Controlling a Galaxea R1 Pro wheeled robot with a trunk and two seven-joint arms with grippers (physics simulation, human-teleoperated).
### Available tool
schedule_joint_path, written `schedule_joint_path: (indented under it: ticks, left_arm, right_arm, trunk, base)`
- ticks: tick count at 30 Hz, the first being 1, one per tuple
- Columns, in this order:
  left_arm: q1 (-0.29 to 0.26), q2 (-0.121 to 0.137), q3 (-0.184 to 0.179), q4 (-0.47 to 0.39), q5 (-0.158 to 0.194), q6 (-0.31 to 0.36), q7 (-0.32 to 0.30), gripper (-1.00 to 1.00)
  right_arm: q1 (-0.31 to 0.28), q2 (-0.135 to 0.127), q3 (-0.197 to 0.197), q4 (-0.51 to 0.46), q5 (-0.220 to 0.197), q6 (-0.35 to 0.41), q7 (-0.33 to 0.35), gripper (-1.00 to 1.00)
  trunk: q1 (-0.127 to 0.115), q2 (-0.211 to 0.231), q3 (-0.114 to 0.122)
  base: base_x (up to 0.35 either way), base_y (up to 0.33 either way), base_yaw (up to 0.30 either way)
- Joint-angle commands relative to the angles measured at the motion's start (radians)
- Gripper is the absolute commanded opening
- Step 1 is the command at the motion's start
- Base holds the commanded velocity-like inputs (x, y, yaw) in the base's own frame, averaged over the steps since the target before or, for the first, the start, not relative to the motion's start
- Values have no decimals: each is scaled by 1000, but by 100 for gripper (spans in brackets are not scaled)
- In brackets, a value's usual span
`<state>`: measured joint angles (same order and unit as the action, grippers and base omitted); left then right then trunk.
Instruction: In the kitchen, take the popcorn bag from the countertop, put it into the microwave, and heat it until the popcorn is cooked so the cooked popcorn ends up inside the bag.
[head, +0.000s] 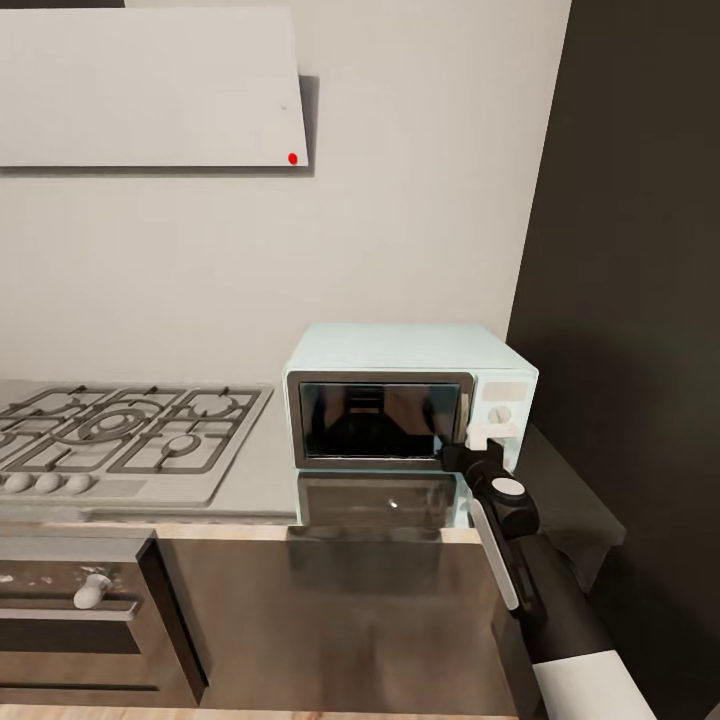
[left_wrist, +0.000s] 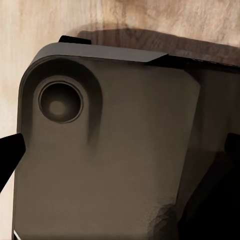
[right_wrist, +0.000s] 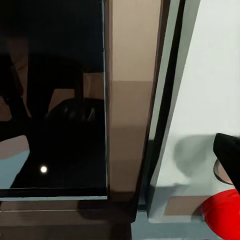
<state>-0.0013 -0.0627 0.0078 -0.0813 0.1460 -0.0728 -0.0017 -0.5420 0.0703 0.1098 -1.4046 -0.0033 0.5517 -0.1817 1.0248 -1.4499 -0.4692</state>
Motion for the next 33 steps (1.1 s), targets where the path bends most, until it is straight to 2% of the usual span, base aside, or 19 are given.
schedule_joint_path:
  ticks: [1, 14, 15, 16, 17, 19, 33]
  left_arm:
    - [0, 0, 0, 0, 7, -2, 0, 100]
    - [0, 0, 0, 0, 7, -2, 0, 100]
    - [0, 0, 0, 0, 7, -2, 0, 100]
    - [0, 0, 0, 0, 7, -2, 0, 100]
    - [0, 0, 0, 0, 7, -2, 0, 100]
    - [0, 0, 0, 0, 7, -2, 0, 100]
    - [0, 0, 0, 0, 7, -2, 0, 100]
  right_arm:
    - [-49, 0, 0, 59, 16, 8, -6, -100]
    - [-49, 6, 3, 45, 18, 14, -12, -100]
    - [-49, 6, 7, 44, 18, 15, -16, -100]
    - [-49, 6, 22, 43, 18, 16, -26, -100]
    - [-49, 6, 54, 43, 18, 17, -51, -100]
    - [-49, 7, 76, 44, 15, 17, -83, -100]
    - [-49, 6, 81, 41, 17, 20, -94, -100]
  trunk:
    - [0, 0, -1]
    - [0, 0, -1]
    - [0, 0, -1]
    - [0, 0, -1]
    - [0, 0, -1]
    - [0, 0, -1]
    - [0, 0, -1]
  base:
    - [0, 0, 0]
    - [0, 0, 0]
    - [0, 0, 0]
    - [0, 0, 0]
    - [0, 0, 0]
    - [0, 0, 0]
    - [0, 0, 0]
